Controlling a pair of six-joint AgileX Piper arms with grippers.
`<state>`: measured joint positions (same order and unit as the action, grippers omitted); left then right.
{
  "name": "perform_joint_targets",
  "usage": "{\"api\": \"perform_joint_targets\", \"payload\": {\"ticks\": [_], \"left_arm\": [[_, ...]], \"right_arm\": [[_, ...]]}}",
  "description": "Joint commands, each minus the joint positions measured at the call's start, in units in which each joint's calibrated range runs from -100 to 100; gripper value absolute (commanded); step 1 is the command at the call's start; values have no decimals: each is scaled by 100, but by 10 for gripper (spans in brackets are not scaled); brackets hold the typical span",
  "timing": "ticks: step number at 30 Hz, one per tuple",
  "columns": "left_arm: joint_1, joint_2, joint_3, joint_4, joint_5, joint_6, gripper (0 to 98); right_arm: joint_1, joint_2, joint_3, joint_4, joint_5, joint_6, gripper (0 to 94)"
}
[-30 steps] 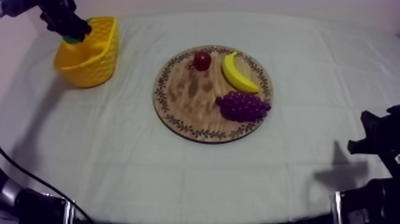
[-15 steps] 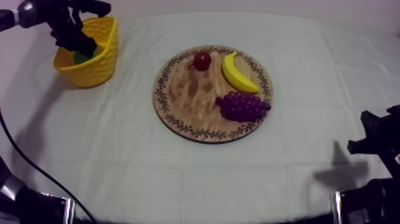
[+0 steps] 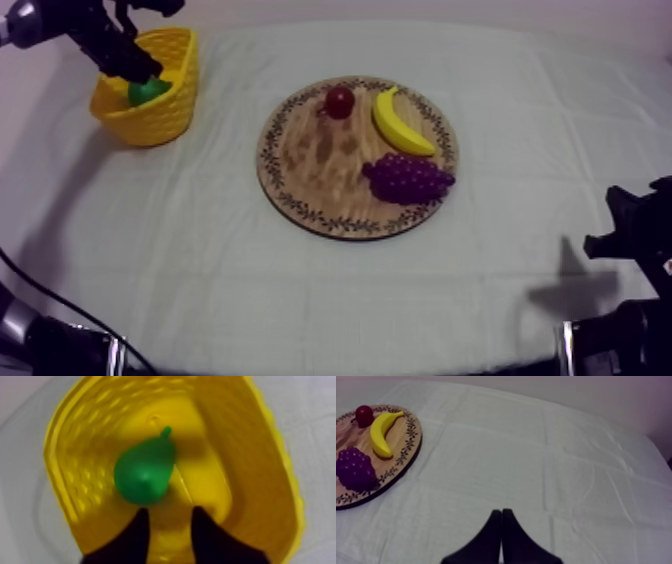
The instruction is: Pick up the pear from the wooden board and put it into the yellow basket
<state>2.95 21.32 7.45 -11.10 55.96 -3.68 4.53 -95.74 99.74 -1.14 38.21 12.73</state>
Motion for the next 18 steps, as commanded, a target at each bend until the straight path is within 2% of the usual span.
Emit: {"api": "perform_joint_targets", "payload": {"ticks": [1,6,12,18], "left_arm": [[14,-560,404,54,-102,5,75],[117,-1839,1535,37,-462,147,13],[199,-3805,3306,-48,-1086,396,1],[204,-5890,5174,-52,-1802,609,0]], "right_arm": [[-1,-2,4,0,2,-1,3],[-1,-2,4,0,2,-1,3],[-1,-2,4,0,2,-1,3],[-1,-2,4,0,2,-1,3]]}}
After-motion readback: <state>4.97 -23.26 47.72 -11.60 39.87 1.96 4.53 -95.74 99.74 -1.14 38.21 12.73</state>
